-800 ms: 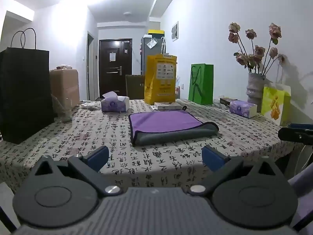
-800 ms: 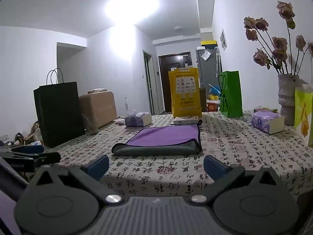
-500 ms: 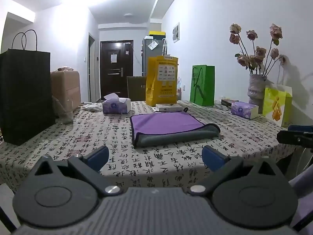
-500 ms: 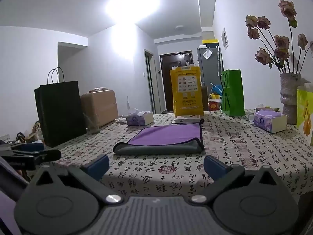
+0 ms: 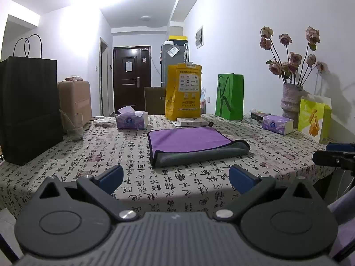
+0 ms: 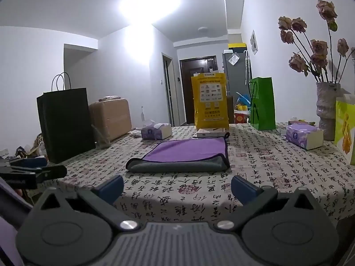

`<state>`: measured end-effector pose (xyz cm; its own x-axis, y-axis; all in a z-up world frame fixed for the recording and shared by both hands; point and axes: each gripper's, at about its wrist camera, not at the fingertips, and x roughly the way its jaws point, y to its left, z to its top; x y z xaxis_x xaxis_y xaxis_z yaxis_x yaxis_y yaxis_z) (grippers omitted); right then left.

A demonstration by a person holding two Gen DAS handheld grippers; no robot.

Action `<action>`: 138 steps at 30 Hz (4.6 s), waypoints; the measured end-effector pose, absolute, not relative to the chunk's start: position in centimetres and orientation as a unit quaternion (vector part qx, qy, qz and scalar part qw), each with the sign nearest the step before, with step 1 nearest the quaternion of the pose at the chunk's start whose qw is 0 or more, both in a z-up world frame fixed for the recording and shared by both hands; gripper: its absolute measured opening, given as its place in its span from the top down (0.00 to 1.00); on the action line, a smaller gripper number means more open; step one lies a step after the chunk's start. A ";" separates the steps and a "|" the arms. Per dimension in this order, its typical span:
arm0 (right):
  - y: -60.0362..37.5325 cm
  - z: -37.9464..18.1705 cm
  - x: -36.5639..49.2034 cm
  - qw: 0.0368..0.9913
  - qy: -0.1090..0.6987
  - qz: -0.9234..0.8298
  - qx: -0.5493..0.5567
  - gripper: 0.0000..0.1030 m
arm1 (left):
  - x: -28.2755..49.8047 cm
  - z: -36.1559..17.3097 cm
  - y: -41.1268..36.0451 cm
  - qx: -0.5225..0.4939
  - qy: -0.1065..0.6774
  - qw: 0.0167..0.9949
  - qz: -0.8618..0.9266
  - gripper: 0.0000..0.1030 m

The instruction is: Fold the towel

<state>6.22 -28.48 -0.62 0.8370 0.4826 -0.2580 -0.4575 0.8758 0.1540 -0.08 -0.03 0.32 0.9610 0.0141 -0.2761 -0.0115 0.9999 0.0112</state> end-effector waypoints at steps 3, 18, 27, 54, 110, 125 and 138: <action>-28.5 -0.6 6.2 0.957 0.146 0.247 0.042 0.00 | -0.1 0.3 0.0 0.004 0.140 0.990 0.006 0.00; -28.5 -0.7 6.2 0.958 0.145 0.245 0.044 0.00 | 0.1 0.1 0.2 0.004 0.143 0.990 0.003 0.00; -28.5 -0.6 6.2 0.958 0.145 0.243 0.043 0.00 | 0.1 0.0 0.1 0.004 0.144 0.990 0.001 0.00; -28.4 -0.8 6.3 0.957 0.148 0.245 0.044 0.00 | 0.2 -0.1 -0.2 0.006 0.146 0.989 -0.001 0.00; -27.7 -2.1 10.5 0.962 0.147 0.223 0.058 0.00 | 6.1 -1.8 0.1 0.011 0.180 0.984 0.004 0.00; -26.8 -4.2 18.6 0.965 0.179 0.187 0.045 0.00 | 14.1 -2.8 3.1 -0.018 0.198 0.979 0.033 0.00; -26.2 -5.7 26.2 0.951 0.205 0.226 0.047 0.00 | 21.5 -4.2 3.9 0.001 0.238 0.971 0.001 0.19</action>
